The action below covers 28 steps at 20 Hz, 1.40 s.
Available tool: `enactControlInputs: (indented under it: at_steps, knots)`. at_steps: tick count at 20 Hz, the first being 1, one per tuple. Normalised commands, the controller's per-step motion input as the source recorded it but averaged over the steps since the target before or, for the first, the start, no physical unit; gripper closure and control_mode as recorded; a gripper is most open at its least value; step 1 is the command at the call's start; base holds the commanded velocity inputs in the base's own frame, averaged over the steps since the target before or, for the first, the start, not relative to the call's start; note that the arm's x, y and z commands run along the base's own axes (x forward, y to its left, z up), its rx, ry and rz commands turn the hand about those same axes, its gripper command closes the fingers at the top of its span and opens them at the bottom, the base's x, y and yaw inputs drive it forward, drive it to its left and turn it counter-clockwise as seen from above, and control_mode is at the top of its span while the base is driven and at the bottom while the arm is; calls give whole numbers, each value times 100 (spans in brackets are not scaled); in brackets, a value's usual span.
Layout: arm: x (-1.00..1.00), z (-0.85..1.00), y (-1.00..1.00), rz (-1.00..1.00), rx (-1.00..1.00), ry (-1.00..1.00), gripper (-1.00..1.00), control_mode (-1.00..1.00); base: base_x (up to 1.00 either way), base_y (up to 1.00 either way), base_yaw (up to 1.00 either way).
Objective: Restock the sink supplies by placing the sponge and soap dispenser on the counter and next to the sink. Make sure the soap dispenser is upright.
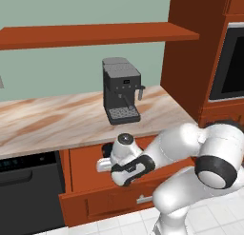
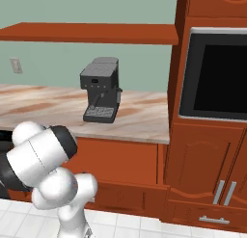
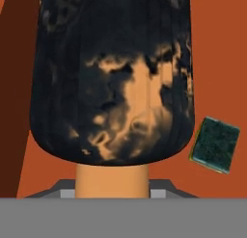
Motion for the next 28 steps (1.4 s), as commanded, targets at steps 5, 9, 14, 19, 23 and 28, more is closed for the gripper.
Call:
enactControlInputs:
  at_steps: [5, 9, 14, 19, 23, 28]
  knots:
    - [-8, 100, -11, 0, 0, 2, 100, -100, 0, 0, 0]
    - [-27, 100, -14, 0, 0, 1, 100, -100, 0, 0, 0]
    - [-29, 100, -18, 0, 0, 2, 100, -100, 0, 0, 0]
    - [-18, 68, -15, -1, 0, 10, 100, -100, 0, 0, 0]
    - [-8, 6, -17, -4, 0, 16, 100, -100, 0, 0, 0]
    - [0, -3, -3, 0, 0, 6, 100, -100, 0, 0, 0]
